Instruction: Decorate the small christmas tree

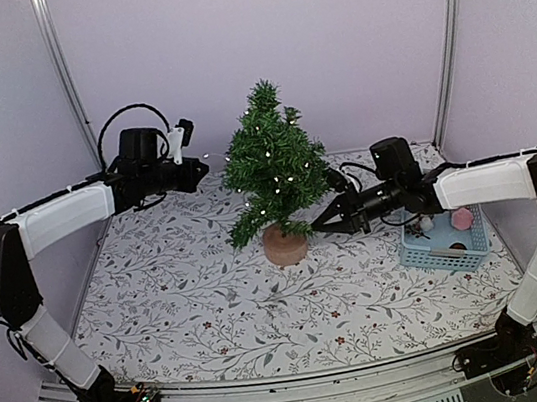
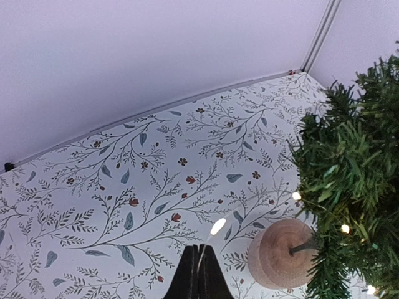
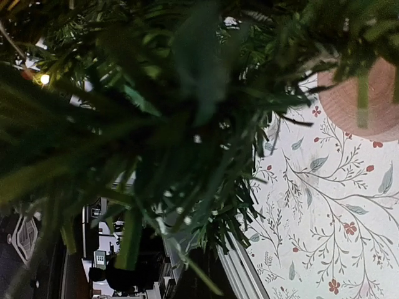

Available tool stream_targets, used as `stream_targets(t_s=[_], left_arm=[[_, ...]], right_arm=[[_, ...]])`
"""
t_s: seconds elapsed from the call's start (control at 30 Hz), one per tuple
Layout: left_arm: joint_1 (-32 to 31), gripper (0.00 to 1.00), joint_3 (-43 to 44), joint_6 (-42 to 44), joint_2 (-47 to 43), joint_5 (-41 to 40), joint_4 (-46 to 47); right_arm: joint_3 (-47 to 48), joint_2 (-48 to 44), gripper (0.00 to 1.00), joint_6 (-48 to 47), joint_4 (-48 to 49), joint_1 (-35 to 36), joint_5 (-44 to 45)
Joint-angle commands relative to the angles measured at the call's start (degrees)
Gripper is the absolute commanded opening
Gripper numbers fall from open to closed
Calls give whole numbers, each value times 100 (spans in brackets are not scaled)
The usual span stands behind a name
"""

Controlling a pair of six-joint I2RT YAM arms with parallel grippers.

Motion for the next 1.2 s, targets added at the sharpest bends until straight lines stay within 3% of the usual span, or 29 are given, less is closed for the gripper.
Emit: stream_targets(t_s=[0.0, 0.5, 1.17], left_arm=[[-15, 0, -31, 134, -98, 74, 145], [-19, 0, -36, 599, -108, 201, 96], [-46, 0, -507, 1945, -547, 460, -113]], right_arm=[[300, 45, 0, -148, -271, -8, 40], [571, -262, 0, -971, -1840, -673, 603], [1436, 191, 0, -1768, -2706, -1382, 1194]])
